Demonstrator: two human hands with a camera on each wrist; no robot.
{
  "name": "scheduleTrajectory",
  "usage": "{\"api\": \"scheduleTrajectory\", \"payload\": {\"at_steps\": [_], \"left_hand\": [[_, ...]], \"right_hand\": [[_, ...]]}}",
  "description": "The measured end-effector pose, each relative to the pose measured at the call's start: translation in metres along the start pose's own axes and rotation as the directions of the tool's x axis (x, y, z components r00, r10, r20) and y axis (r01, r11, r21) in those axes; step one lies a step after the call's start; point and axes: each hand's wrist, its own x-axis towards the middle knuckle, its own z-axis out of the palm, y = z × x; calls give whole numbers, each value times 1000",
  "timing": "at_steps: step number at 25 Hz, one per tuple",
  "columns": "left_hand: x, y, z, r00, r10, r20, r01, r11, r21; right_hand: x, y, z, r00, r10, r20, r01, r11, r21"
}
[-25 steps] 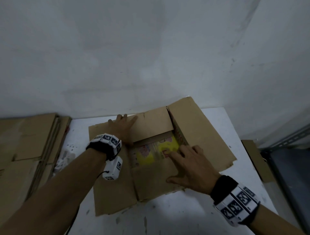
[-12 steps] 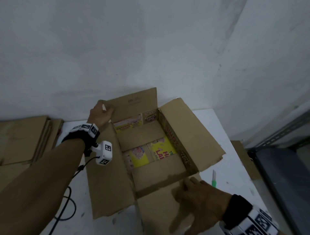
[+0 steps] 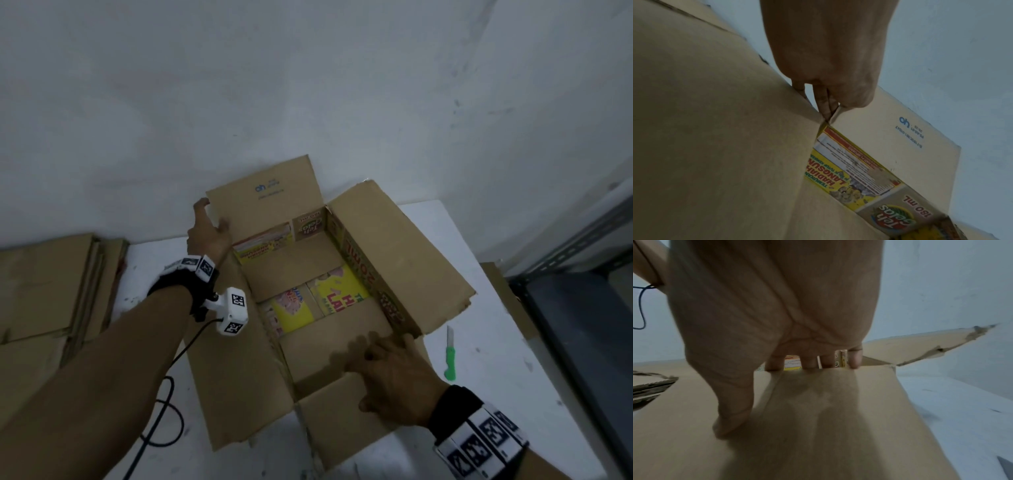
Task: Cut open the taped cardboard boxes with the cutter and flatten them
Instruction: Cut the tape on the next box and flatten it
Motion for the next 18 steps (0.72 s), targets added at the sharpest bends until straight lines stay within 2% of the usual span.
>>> {"api": "scheduleTrajectory", "payload": {"at_steps": [4, 7, 9, 11, 13, 15, 17, 18], "left_hand": [[-17, -17, -21, 996, -80, -30, 81, 996, 39], [-26, -47, -35, 995, -95, 9, 93, 985, 146], [-35, -70, -40, 982, -128, 140, 85, 957, 276], [-47, -91, -46, 938, -201, 281, 100, 936, 337], [-54, -106, -56, 932, -223, 286, 143, 951, 275], [-62, -109, -68, 947, -242, 211, 210, 964, 166], [-73, -111, -81, 948, -310, 77, 315, 946, -70], [-83, -109, -86, 927, -375, 0, 366, 905, -216]], "right_hand": [[-9, 6, -3, 994, 47, 103, -57, 993, 100], [-15, 7, -11, 993, 8, 116, -23, 991, 131], [-18, 5, -12, 993, -17, 119, 3, 994, 113], [-22, 0, -9, 995, -21, 101, 12, 997, 83], [-25, -8, -4, 996, -38, 76, 30, 994, 104], [-28, -17, -1, 991, -104, 85, 90, 985, 147], [-28, -29, -1, 977, -197, 85, 179, 967, 181], [-25, -37, -1, 965, -243, 99, 221, 957, 190]]}}
